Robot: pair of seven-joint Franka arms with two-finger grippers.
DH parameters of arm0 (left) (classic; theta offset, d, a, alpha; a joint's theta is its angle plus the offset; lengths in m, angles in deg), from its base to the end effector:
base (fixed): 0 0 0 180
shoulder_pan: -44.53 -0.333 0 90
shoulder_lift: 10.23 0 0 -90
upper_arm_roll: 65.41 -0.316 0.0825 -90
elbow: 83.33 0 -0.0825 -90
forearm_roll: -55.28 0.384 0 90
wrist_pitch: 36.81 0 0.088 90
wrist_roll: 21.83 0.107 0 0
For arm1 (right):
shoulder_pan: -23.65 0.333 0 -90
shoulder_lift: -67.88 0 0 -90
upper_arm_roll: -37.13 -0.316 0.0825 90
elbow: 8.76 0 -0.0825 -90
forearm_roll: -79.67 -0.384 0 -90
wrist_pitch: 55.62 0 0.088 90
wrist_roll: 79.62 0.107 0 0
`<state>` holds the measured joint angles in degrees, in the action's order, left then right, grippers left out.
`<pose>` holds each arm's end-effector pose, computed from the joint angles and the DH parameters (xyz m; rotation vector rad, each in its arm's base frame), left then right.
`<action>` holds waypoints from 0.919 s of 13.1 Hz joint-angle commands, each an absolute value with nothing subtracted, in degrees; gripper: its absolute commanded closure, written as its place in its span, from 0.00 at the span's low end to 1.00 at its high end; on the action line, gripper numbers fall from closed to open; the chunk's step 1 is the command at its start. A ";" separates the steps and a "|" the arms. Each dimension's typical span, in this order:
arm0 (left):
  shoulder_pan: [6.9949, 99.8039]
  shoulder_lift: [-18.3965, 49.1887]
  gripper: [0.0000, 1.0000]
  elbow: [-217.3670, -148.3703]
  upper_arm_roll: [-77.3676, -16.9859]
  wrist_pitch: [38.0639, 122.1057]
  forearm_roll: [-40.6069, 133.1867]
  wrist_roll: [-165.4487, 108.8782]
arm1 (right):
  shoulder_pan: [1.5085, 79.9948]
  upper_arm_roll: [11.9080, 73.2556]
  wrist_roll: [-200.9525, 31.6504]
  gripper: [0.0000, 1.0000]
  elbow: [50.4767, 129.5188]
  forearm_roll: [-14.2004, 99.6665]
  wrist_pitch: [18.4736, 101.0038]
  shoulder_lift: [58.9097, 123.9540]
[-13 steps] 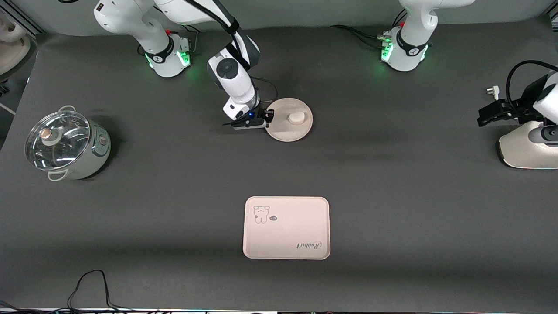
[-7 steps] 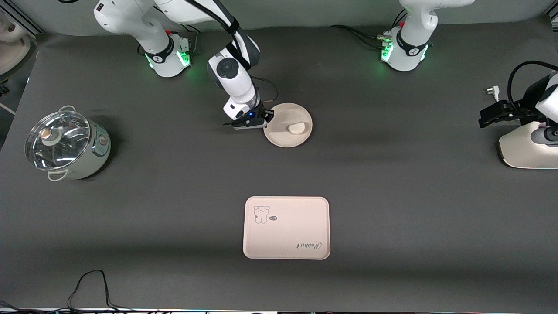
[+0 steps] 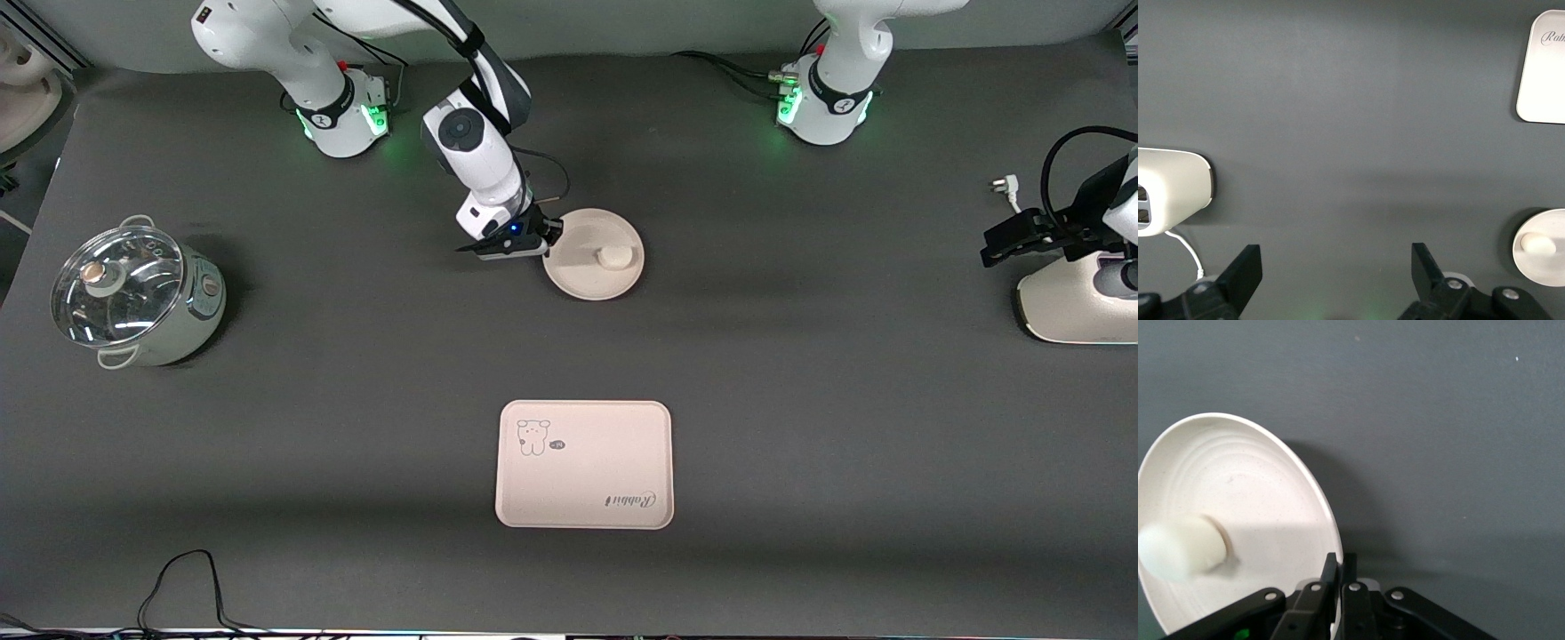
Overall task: Place bun in plate and plate on tray
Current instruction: 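Close the right gripper on the plate rim, then carry the plate with the right gripper over the rabbit tray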
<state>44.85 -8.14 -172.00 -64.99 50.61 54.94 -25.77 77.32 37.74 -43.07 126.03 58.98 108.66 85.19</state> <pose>0.5606 -0.0078 0.6112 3.1352 0.0874 -0.0918 0.3348 0.4124 0.2217 -2.8990 0.0705 -0.0827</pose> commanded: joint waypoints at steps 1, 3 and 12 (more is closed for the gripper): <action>45.14 -9.00 0.00 -172.63 -64.89 51.60 54.67 -24.82 | 76.74 38.01 -46.66 1.00 126.50 57.25 102.00 76.52; 45.05 -8.56 0.00 -172.63 -64.98 51.69 54.14 -24.91 | 75.78 38.01 -46.75 1.00 126.50 57.34 97.86 71.33; 45.49 -8.47 0.00 -170.87 -64.89 52.57 54.58 -24.82 | 67.61 38.80 -50.78 1.00 109.67 57.34 89.86 78.74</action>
